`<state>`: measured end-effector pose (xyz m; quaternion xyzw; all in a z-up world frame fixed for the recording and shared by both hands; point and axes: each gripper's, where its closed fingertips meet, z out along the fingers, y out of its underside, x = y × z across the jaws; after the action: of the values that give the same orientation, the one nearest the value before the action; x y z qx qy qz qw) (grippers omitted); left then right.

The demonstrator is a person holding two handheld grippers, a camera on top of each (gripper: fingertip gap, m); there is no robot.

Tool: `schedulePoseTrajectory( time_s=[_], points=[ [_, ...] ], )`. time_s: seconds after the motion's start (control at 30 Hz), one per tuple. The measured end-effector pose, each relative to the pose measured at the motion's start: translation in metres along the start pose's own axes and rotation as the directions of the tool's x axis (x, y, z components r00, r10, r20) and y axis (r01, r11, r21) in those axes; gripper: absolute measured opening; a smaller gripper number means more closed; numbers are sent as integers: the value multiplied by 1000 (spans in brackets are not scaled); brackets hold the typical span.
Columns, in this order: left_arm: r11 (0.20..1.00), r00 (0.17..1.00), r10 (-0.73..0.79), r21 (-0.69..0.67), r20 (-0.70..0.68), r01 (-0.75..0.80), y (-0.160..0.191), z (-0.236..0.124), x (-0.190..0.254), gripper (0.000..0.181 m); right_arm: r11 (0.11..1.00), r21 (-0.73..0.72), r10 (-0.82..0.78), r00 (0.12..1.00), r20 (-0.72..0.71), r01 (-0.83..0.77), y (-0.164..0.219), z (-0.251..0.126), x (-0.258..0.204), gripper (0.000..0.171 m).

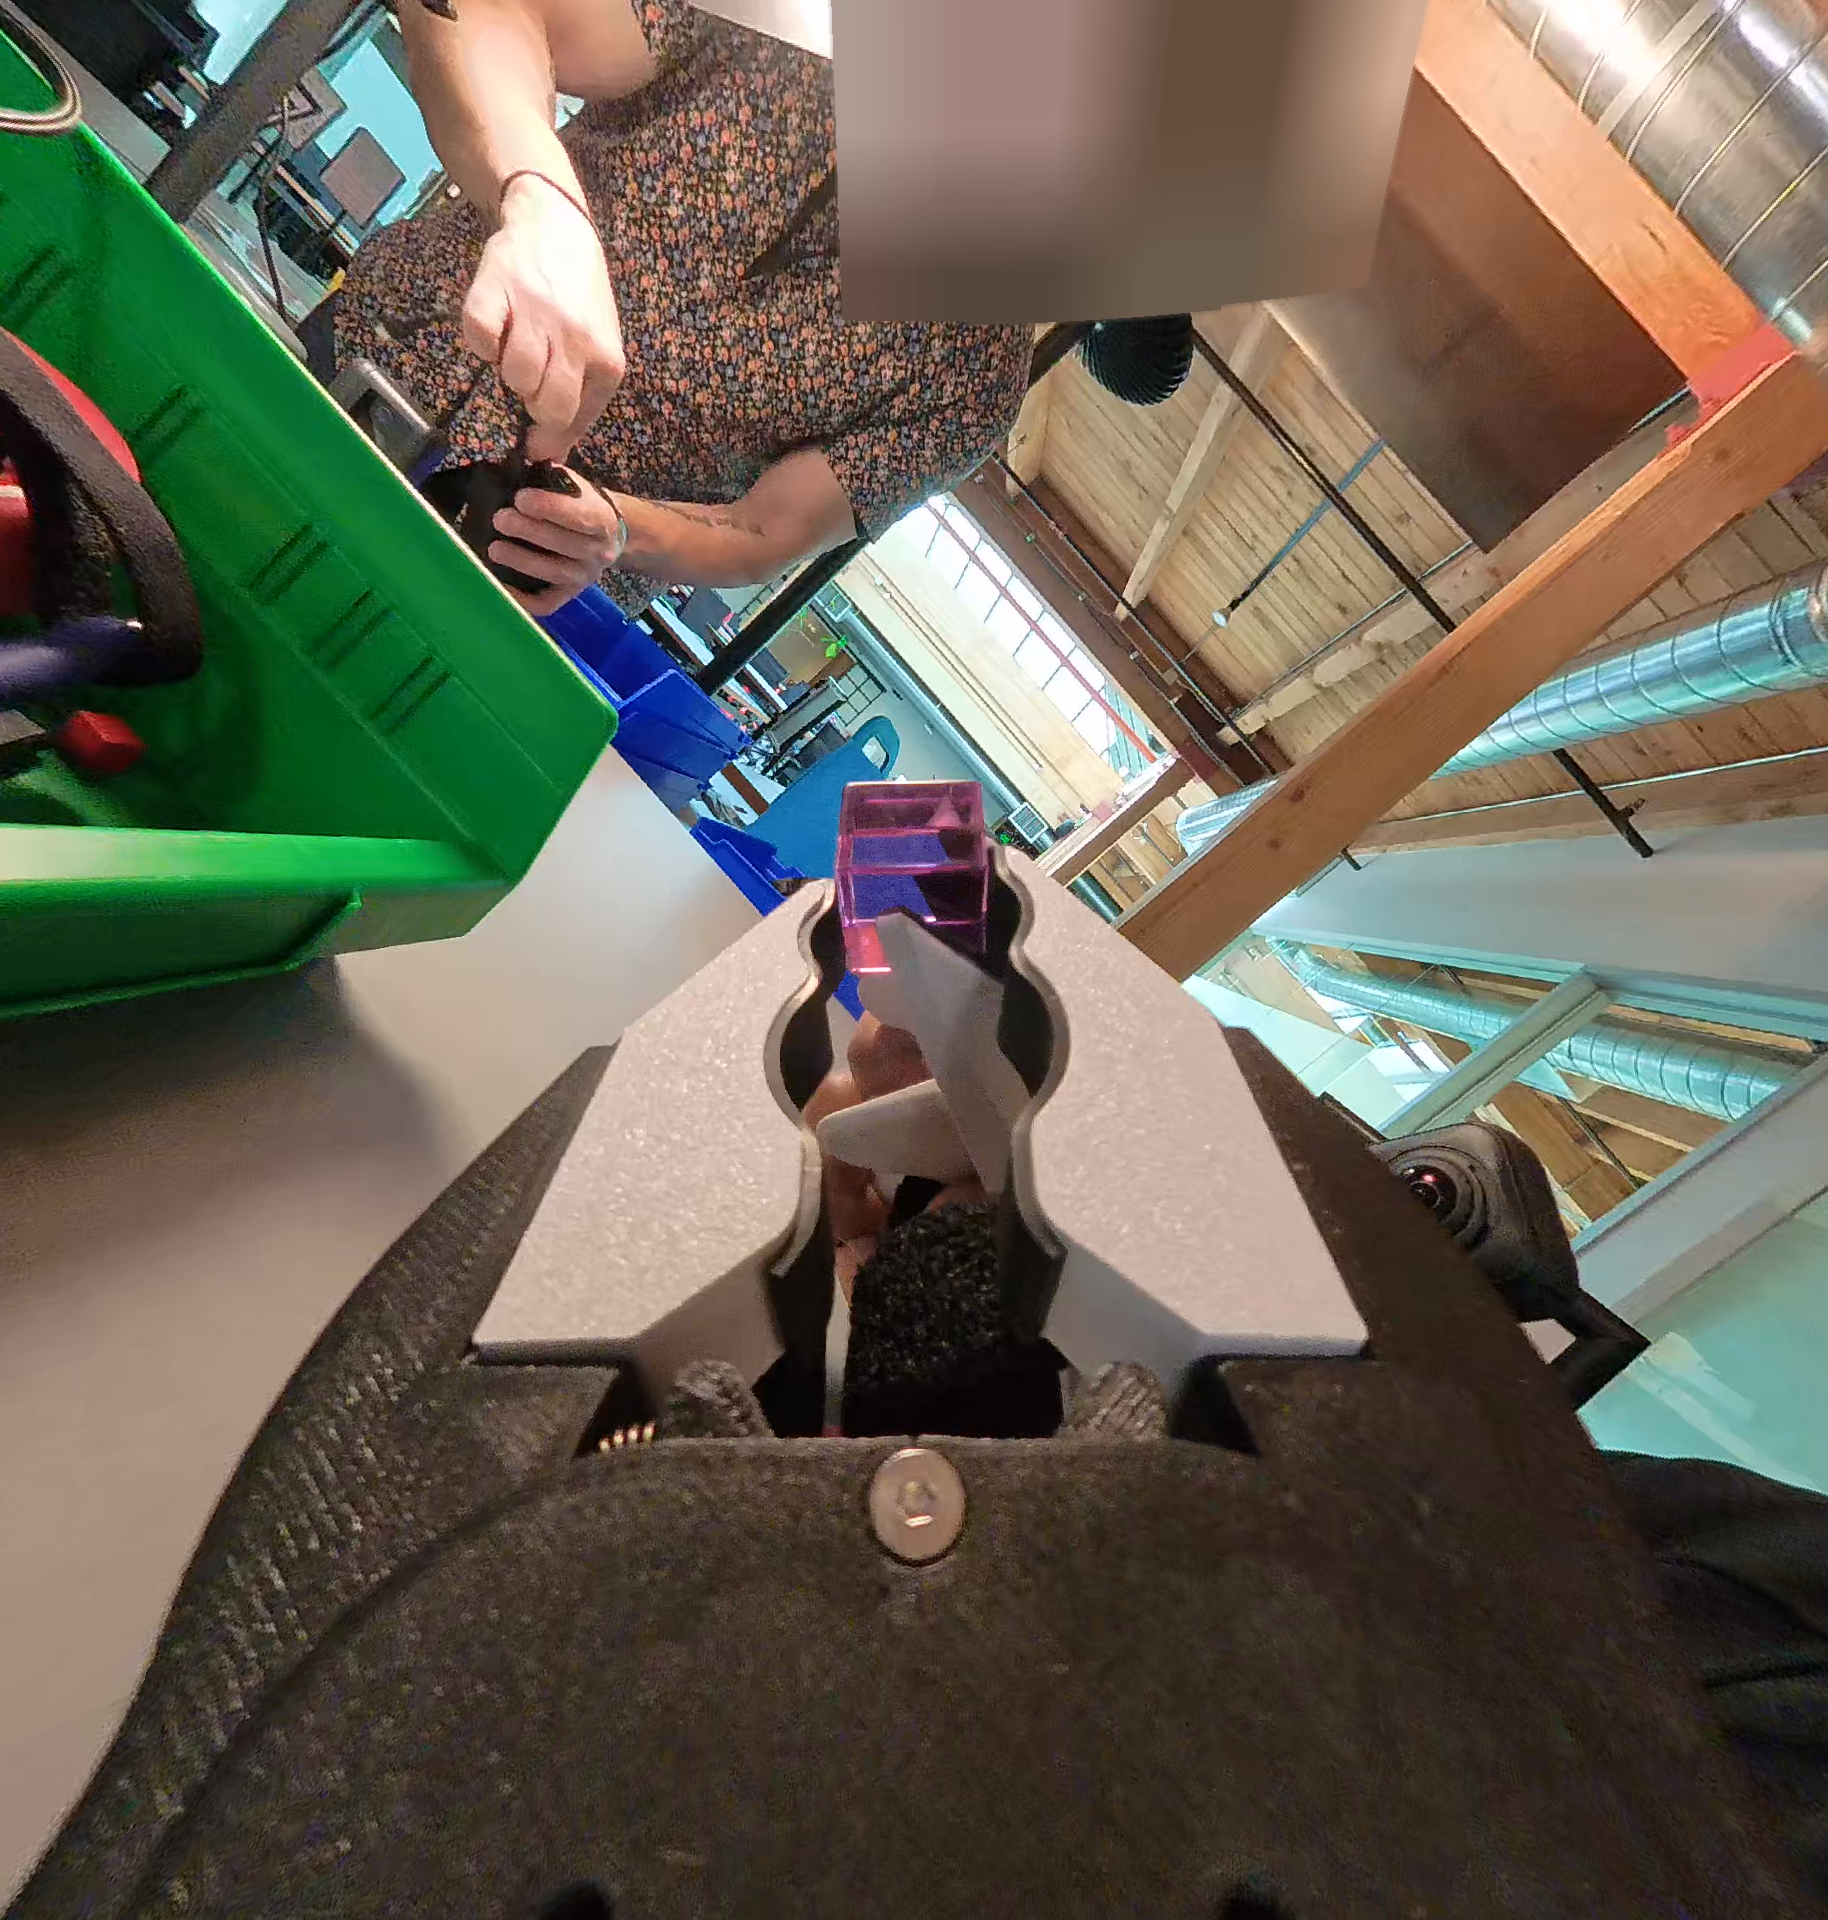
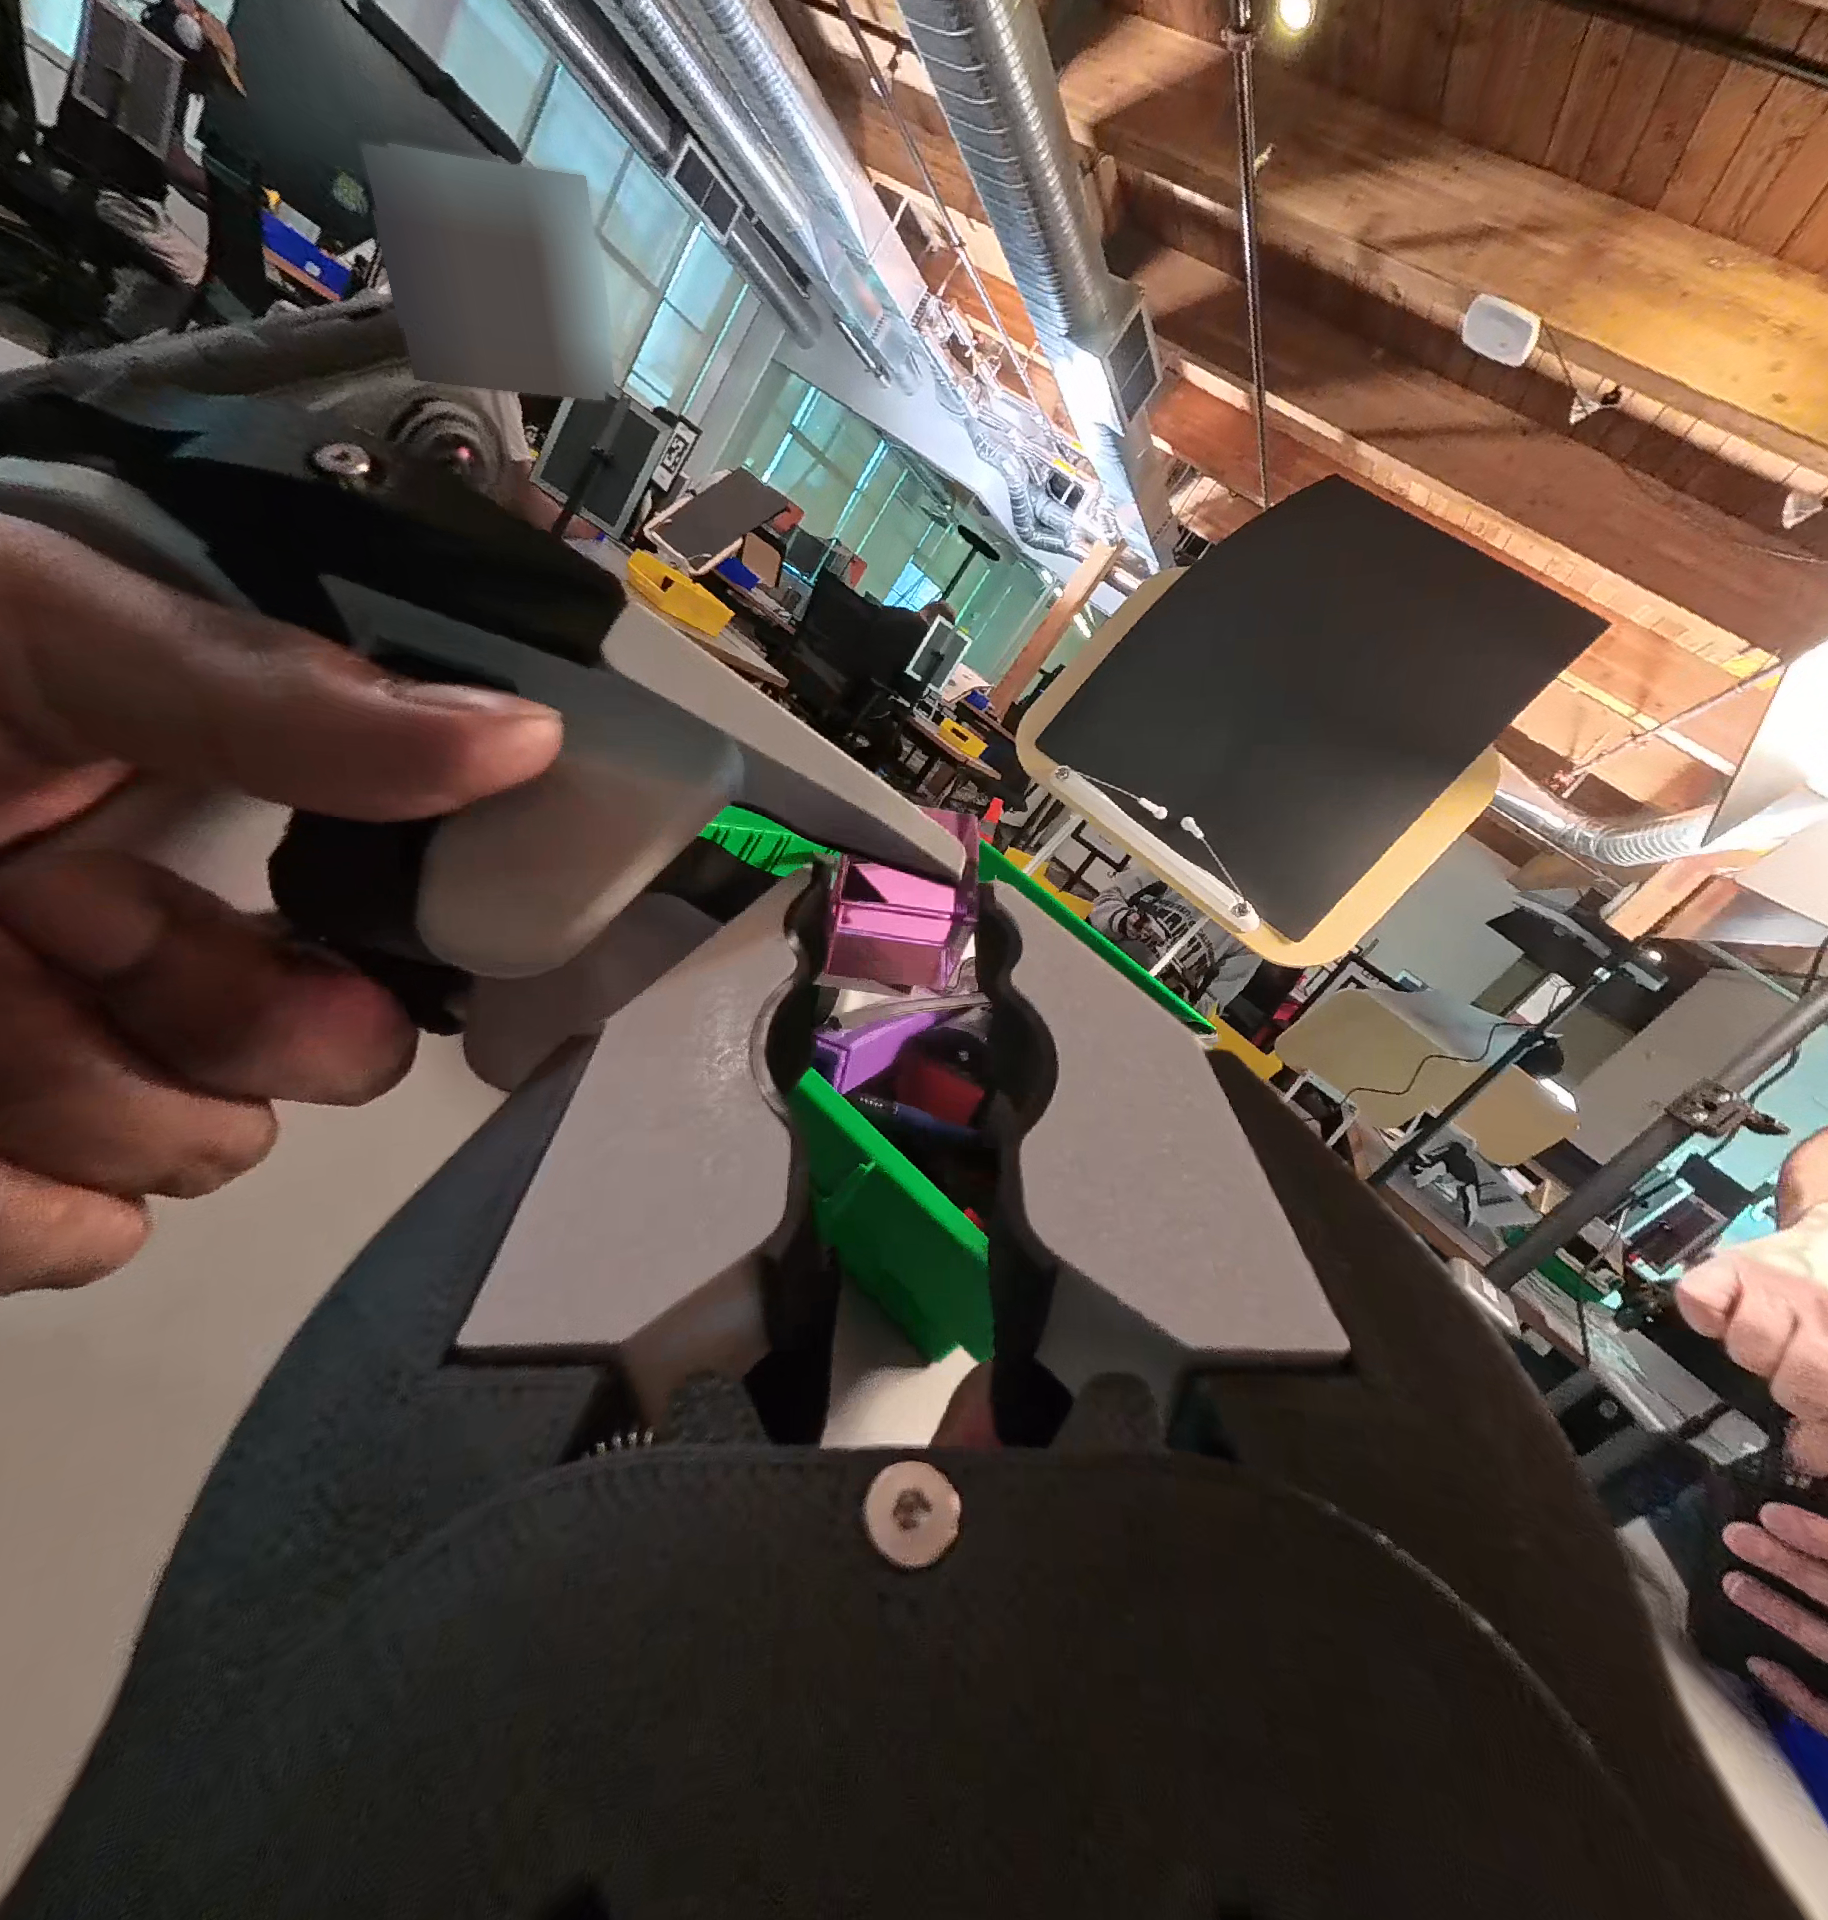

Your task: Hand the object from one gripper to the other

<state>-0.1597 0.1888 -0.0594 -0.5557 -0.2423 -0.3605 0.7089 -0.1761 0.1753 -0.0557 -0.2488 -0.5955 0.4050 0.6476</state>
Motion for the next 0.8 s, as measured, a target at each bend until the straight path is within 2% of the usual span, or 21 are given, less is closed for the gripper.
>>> schedulePoseTrajectory(
  time_s=[0.1, 0.17, 0.2, 0.27, 0.33, 0.47, 0.57, 0.73, 0.8],
  points=[
    [997, 998, 54, -65, 23, -52, 4, 0, -3, 28, 998, -24, -58, 998, 22, 59, 5, -1, -1, 28],
    [969, 972, 218, -139, 92, -205, 2, -3, -10, 32, 989, -71, -130, 991, 40, 132, 12, -1, -2, 28],
    [926, 922, 360, -176, 144, -334, -2, -6, -13, 33, 980, -105, -168, 985, 47, 172, 17, 0, -1, 28],
    [765, 736, 640, -269, 219, -585, -10, -13, -13, 37, 958, -167, -225, 972, 72, 235, 25, 0, -2, 28],
    [637, 601, 767, -368, 224, -677, -7, -17, -13, 39, 941, -187, -268, 959, 94, 281, 27, 1, -5, 28],
    [598, 571, 791, -472, 219, -647, 9, -18, -23, 45, 913, -166, -356, 927, 122, 372, 21, 2, -15, 28],
    [557, 507, 825, -510, 249, -656, 10, -18, -30, 46, 882, -182, -417, 900, 129, 435, 23, 2, -19, 28],
    [479, 383, 878, -540, 287, -693, 7, -19, -36, 33, 863, -188, -451, 883, 131, 468, 24, 3, -22, 28],
    [522, 438, 853, -493, 283, -696, 5, -17, -33, 33, 904, -161, -383, 917, 112, 397, 21, 3, -19, 29]
  ],
)
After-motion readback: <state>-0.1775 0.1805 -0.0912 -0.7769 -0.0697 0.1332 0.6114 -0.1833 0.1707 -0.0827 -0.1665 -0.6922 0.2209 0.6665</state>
